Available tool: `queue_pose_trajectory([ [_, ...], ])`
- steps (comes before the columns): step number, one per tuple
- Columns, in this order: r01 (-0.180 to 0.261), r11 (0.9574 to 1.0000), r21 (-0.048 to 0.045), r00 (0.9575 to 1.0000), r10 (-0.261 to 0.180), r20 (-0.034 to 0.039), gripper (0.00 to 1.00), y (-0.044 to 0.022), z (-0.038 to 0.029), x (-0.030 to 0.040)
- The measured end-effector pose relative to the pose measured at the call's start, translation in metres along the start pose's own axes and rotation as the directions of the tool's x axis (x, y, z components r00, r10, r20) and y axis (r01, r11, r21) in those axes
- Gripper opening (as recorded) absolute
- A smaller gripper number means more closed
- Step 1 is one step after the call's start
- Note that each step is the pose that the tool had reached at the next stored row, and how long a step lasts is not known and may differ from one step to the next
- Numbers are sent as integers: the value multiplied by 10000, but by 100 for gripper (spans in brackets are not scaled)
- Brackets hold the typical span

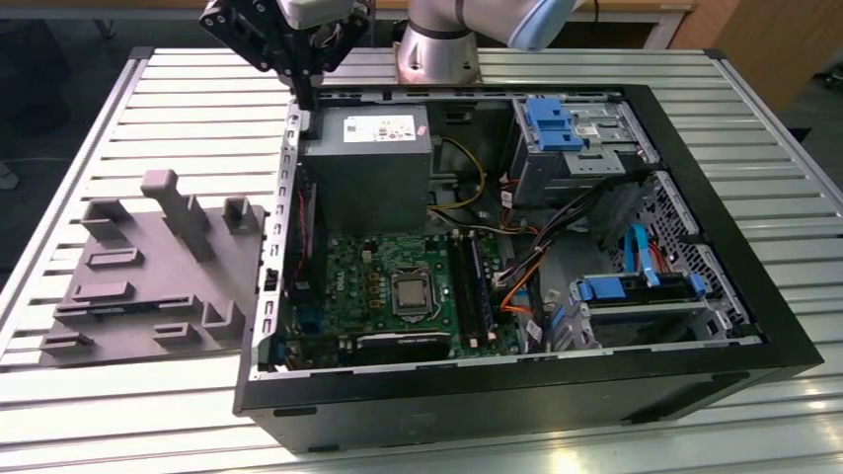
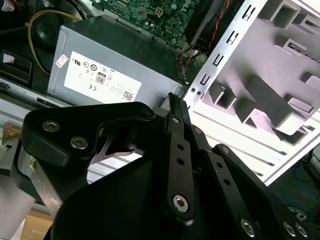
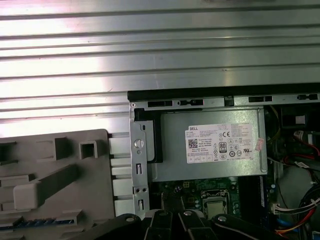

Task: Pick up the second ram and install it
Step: 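Reach for the second ram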

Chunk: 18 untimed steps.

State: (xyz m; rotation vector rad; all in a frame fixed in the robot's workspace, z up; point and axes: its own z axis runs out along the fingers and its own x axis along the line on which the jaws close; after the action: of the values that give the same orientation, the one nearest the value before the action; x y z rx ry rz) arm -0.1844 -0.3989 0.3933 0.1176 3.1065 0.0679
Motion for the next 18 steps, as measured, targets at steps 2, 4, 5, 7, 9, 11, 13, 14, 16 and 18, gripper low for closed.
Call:
queue_pose_trajectory([
  [2, 0, 10000, 0, 10000, 0, 0, 11, -1, 0, 5],
  [4, 0, 10000, 0, 10000, 0, 0, 11, -1, 0, 11],
  [5, 0, 10000, 1, 10000, 0, 0, 11, -1, -1, 13],
  [7, 0, 10000, 0, 10000, 0, 0, 11, -1, -1, 19],
  [9, 0, 10000, 0, 10000, 0, 0, 11, -2, -1, 23],
  [11, 0, 10000, 0, 10000, 0, 1, 11, -2, -1, 27],
  [13, 0, 10000, 0, 10000, 0, 0, 11, -3, -1, 32],
  [14, 0, 10000, 0, 10000, 0, 0, 11, -3, -1, 35],
  [16, 0, 10000, 0, 10000, 0, 0, 11, -3, -1, 39],
  [18, 0, 10000, 0, 10000, 0, 0, 11, -3, -1, 44],
])
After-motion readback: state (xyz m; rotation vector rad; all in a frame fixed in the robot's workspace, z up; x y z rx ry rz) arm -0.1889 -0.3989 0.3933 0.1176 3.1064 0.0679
